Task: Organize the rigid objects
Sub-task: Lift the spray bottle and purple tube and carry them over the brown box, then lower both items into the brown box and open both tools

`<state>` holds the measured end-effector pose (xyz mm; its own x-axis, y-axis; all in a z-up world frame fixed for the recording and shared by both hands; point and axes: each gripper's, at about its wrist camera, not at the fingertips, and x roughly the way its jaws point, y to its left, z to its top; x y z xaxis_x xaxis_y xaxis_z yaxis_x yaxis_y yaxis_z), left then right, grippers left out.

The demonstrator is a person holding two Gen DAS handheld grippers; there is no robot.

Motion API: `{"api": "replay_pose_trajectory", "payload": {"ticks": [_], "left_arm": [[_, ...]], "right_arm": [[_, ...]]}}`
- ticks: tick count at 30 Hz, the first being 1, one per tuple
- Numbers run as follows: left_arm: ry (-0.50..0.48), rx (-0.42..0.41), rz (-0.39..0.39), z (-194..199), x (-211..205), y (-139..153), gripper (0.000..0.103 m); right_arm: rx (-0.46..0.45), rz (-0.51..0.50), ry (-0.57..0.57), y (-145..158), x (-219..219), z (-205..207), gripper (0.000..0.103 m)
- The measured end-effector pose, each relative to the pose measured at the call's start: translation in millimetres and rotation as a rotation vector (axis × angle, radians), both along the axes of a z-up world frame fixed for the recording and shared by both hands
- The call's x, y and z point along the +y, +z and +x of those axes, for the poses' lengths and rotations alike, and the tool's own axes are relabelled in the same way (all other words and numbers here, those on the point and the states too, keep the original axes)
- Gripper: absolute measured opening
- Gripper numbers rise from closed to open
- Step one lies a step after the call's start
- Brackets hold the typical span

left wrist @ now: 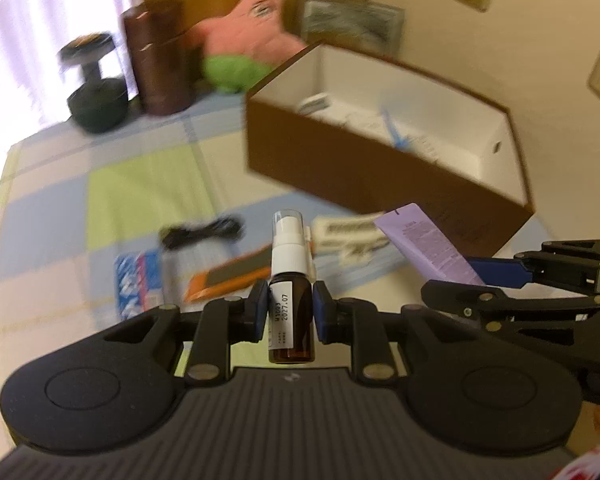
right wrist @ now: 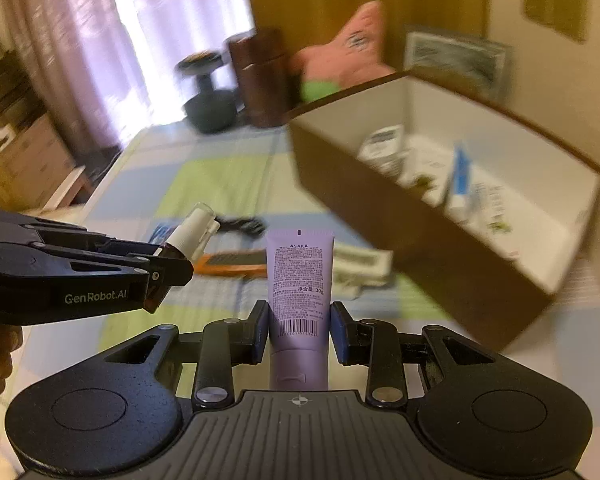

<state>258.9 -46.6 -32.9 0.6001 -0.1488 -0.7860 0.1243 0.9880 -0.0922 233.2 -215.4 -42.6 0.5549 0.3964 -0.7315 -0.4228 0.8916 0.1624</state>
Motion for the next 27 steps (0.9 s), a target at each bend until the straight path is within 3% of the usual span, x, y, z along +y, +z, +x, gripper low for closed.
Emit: {"api": "replay_pose_trajectory", "payload": {"ticks": [12, 27], "left_arm": [[-0.155, -0.088, -0.029, 69, -66, 36, 0.019], [-0.227, -0.048, -0.059, 141, -120, 31, 0.019]], "right_arm": [[-0.066, 0.032, -0.197, 45, -59, 40, 0.029], [-0.008, 0.005, -0.298, 29, -103, 101, 0.029]]}}
